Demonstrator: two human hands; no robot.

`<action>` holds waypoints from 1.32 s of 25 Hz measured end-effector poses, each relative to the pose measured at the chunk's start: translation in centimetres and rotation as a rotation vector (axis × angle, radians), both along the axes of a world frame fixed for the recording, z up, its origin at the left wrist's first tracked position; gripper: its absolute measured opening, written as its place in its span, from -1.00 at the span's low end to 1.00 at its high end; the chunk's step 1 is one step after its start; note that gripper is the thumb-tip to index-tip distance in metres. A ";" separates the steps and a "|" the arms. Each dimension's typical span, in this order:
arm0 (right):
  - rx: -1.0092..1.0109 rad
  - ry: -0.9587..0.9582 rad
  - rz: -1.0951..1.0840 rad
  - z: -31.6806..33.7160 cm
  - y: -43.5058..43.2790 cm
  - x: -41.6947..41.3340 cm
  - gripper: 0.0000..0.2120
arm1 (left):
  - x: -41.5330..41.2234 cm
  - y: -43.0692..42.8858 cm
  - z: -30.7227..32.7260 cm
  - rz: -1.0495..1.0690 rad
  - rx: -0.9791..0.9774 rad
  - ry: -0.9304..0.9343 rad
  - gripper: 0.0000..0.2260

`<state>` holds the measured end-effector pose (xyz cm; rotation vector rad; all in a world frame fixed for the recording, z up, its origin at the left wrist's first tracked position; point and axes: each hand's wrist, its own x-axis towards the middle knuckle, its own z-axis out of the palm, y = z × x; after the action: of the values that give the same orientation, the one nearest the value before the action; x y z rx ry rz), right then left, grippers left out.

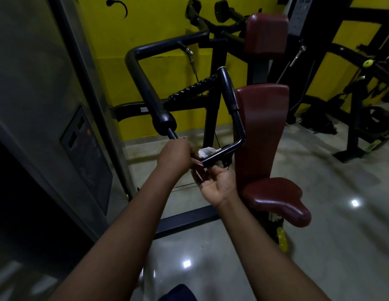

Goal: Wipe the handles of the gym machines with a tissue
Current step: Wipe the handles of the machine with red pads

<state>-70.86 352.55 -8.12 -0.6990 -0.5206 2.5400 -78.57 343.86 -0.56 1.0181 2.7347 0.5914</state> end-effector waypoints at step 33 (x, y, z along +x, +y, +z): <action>2.480 -0.613 -0.533 1.0 5.1 2.8 -0.76 | 2.2 0.1 1.8 -0.203 -0.219 0.145 -0.69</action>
<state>-68.03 357.69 -7.09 -0.2627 -2.2340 -0.0821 -76.35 343.92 1.24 1.3038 2.6928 0.1874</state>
